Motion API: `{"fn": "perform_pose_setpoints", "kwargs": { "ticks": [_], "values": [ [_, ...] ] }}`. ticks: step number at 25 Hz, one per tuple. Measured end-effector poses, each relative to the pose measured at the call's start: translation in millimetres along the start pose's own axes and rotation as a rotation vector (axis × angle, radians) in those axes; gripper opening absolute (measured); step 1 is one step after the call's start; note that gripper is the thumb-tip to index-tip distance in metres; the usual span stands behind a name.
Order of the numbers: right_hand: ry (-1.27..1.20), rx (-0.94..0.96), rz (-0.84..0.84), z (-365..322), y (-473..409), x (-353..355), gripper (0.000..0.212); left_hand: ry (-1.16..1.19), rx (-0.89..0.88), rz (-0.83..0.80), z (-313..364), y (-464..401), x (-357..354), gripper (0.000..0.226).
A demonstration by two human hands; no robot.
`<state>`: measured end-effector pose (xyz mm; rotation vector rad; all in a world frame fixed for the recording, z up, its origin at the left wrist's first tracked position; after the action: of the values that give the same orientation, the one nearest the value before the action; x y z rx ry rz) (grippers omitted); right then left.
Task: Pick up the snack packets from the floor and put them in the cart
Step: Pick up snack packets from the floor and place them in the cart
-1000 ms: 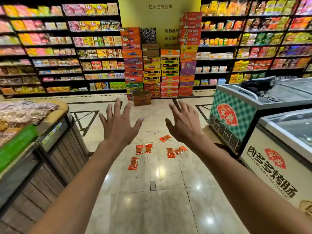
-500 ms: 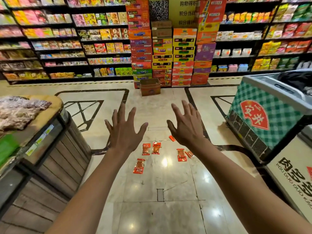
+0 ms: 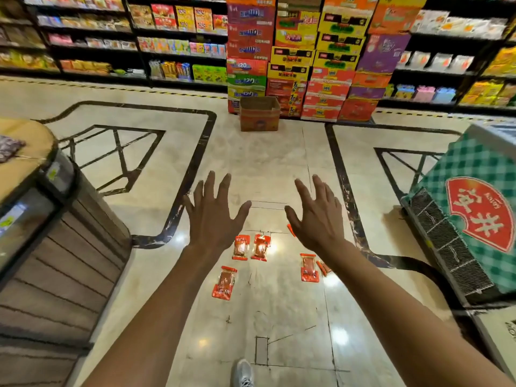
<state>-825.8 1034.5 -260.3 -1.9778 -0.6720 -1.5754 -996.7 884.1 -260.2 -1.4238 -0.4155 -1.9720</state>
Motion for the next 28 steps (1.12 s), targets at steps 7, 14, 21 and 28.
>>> {"fn": "perform_pose_setpoints", "kwargs": {
  "ticks": [7, 14, 21, 28],
  "values": [
    [0.014, 0.022, -0.108, 28.0, -143.9, -172.4, 0.07, -0.04, 0.101, -0.153, -78.5, -108.5, -188.2, 0.076],
    [0.028, 0.158, -0.242, 87.0, -237.4, -530.4, 0.066, -0.042, 0.313, -0.322, -210.8, -135.3, -534.5, 0.078],
    [0.197, 0.214, -0.529, 166.2, -277.9, -883.1, 0.07, -0.166, 0.477, -0.558, -358.3, -86.1, -862.8, 0.087],
    [0.407, 0.406, -0.749, 185.2, -295.2, -1015.4, 0.099, -0.246, 0.503, -0.687, -406.8, -56.6, -967.9, 0.105]
  ]
}}
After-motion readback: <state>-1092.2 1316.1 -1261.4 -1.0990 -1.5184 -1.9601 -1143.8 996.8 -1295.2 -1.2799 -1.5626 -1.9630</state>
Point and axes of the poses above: each hand's wrist, its own y-axis away from the middle knuckle, its own x-axis out of the back of the hand, z = x × y, the point moved 10 cm from there along -y, towards the middle knuckle, and after that the axes turned 5 degrees about -z, right-handed, at the moved point
